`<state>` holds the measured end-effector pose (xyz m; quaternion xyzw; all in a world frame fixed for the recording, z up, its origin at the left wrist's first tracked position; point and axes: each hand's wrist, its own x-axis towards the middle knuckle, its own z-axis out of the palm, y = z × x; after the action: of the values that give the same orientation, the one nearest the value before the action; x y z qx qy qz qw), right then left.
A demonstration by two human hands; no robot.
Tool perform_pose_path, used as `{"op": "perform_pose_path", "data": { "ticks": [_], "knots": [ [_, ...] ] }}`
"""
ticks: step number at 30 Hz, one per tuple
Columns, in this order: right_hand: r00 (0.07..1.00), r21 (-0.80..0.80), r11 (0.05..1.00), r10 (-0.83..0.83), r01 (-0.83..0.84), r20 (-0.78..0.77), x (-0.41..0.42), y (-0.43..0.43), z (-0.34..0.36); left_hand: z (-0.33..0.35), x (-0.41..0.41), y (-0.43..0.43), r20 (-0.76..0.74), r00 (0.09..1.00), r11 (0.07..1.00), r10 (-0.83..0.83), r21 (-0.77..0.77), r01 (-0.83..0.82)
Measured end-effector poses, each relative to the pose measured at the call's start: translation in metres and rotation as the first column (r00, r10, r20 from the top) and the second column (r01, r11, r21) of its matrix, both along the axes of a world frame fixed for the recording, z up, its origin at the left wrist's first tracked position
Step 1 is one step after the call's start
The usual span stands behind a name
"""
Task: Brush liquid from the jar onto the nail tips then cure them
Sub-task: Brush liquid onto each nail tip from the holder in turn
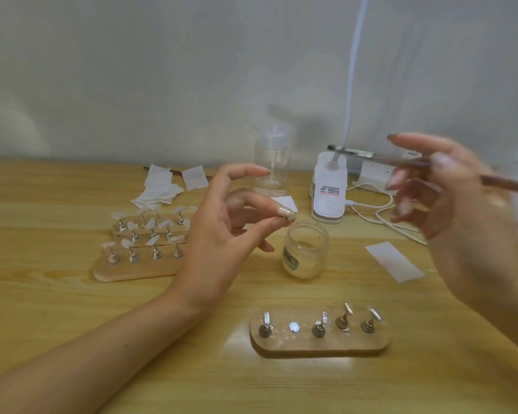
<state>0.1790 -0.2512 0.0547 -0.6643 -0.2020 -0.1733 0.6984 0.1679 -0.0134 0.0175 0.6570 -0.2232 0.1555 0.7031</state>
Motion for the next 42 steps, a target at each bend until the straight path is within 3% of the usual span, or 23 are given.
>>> {"op": "perform_pose_path", "data": {
  "ticks": [3,5,9,18,42],
  "knots": [
    [0.977,0.158,0.986,0.092,-0.061,-0.192,0.007,0.01,-0.026,-0.005,0.003,0.001,0.007,0.999,0.998,0.035,0.058,-0.035],
    [0.963,0.196,0.978,0.12,-0.073,-0.24,0.014,0.006,-0.025,-0.007,0.004,0.001,0.01,0.999,0.993,0.037,0.108,-0.038],
    [0.961,0.189,0.973,0.171,-0.131,-0.215,0.013,0.005,-0.034,-0.009,0.004,0.002,0.024,0.998,0.979,0.056,0.196,-0.059],
    [0.935,0.132,0.967,0.247,-0.219,-0.254,0.013,0.009,-0.036,-0.01,0.004,0.004,-0.04,0.994,0.967,0.106,0.237,-0.093],
    [0.928,0.145,0.981,0.171,-0.129,-0.332,0.014,0.012,-0.036,-0.007,0.0,0.002,-0.026,0.993,0.952,0.118,0.287,-0.106]
  ]
}}
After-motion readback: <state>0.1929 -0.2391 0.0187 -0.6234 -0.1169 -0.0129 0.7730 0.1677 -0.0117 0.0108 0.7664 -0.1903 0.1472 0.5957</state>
